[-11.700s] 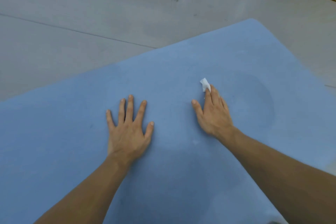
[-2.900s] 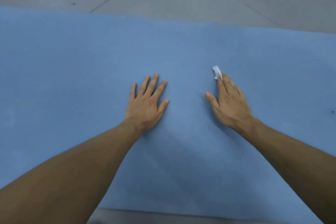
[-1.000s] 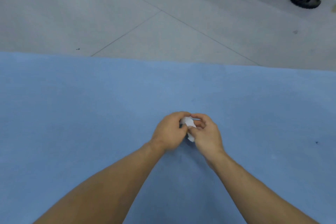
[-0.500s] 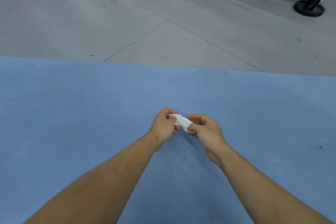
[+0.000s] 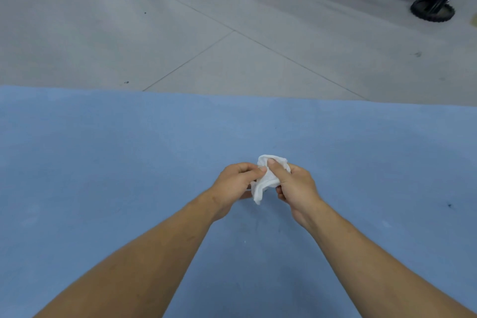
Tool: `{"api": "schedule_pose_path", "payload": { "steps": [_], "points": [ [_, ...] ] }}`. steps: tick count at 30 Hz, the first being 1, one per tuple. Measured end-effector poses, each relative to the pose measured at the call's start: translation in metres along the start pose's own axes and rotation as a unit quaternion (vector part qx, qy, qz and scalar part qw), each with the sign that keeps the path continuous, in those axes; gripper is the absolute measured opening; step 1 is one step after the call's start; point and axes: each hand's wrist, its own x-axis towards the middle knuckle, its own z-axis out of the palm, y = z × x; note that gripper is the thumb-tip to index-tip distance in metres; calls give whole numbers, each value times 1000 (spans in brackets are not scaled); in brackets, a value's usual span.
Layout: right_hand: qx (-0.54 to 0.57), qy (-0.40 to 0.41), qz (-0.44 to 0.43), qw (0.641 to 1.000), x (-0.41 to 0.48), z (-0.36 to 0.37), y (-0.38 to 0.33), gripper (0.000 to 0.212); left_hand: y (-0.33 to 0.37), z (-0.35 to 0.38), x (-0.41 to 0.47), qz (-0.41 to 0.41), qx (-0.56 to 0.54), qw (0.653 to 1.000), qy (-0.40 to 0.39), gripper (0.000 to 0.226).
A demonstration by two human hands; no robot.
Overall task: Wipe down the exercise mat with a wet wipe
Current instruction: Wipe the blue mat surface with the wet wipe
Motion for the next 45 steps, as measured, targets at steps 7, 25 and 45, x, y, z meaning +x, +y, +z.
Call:
{"api": "schedule_pose_path", "payload": {
  "steps": [7, 25, 45],
  "points": [
    [-3, 5, 18, 1000, -2, -1, 0, 30, 8, 7, 2, 9, 1, 1000, 2, 17],
    [265, -83, 108, 955, -5, -14, 11, 15, 23, -4, 21, -22, -228, 945, 236, 26],
    [-73, 97, 32, 992, 12, -29, 26, 29, 13, -46, 18, 6, 33, 994, 101, 46]
  ]
}}
